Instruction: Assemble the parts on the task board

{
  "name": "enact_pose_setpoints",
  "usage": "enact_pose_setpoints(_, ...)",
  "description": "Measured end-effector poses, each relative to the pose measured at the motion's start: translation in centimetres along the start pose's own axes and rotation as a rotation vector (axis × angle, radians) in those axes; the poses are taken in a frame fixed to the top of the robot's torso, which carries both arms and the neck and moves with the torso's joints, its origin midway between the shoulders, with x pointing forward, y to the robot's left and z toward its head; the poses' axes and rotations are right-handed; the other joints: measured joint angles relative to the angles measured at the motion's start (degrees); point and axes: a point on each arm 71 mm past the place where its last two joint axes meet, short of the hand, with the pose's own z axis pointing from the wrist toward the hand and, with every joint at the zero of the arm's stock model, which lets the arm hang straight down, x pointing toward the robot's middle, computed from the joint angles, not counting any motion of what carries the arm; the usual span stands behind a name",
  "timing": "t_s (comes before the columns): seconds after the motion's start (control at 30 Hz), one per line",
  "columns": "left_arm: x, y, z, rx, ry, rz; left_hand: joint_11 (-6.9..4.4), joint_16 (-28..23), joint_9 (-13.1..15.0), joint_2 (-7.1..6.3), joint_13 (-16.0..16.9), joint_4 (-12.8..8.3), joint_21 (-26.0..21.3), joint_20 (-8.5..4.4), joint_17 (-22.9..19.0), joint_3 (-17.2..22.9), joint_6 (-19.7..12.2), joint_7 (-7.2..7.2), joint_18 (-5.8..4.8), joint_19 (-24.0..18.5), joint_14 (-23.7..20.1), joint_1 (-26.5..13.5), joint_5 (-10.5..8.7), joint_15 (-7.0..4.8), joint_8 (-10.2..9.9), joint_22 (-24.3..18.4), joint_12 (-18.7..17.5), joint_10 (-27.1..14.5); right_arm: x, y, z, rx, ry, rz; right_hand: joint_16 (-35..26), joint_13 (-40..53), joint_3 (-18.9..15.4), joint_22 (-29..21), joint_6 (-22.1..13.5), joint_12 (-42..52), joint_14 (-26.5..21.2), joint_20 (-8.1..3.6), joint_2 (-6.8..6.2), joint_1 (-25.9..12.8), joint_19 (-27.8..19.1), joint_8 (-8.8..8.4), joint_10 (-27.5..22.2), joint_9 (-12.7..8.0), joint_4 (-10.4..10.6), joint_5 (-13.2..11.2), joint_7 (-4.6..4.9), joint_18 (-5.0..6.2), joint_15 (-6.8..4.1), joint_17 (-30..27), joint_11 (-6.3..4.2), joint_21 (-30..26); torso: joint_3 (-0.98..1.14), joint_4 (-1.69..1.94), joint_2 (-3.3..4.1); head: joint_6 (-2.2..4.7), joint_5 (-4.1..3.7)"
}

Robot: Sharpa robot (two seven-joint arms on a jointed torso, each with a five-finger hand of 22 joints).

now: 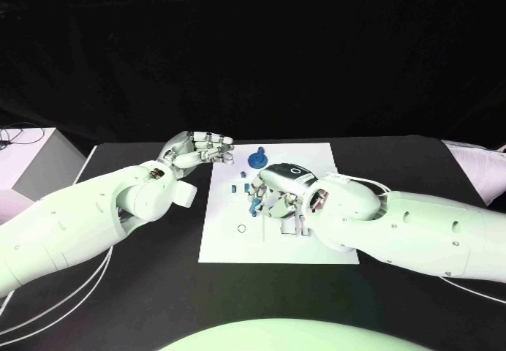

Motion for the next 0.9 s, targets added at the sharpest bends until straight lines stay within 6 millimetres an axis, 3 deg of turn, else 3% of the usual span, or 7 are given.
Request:
enact_pose_setpoints(0.3, 0.1, 0.1, 0.0, -0.001, 0.004, -0.005, 0.00, 0.00, 0.00, 0.00, 0.00, 0.00, 0.00, 0.00, -0.01, 0.00, 0.00, 0.00, 0.00, 0.00, 0.00, 0.00, 0.00, 0.00, 0.00, 0.00, 0.00, -0.01, 1.8, 1.8, 0.8, -0.052, 0.023, -0.017, -0.02, -0.02, -0.01, -0.01, -0.08, -0.09, 0.00, 0.00, -0.25, -0.25, 0.00, 0.00, 0.10, -0.04, 0.00, -0.01, 0.07, 0.00, 0.00, 0.00, -0.10, 0.00, -0.08, 0.02, 0.03, -0.21, 0.78)
enact_pose_setpoints(0.9, 0.1, 0.1, 0.0, -0.002, 0.008, -0.008, -0.02, -0.22, 0.01, 0.00, 0.00, 0.00, 0.00, 0.00, 0.05, 0.00, 0.00, 0.00, 0.00, 0.00, 0.00, 0.00, 0.00, 0.00, 0.00, -0.01, 0.00, -0.02, 3.6, 2.1, 1.3, -0.062, 0.051, -0.052, -0.03, -0.11, 0.15, -0.11, -0.21, -0.22, 0.00, 0.00, -0.32, -0.31, 0.00, -0.01, 0.09, 0.01, -0.17, -0.13, 0.00, 0.00, 0.00, -0.15, -0.09, 0.00, -0.06, -0.01, 0.07, -1.47, 1.64)
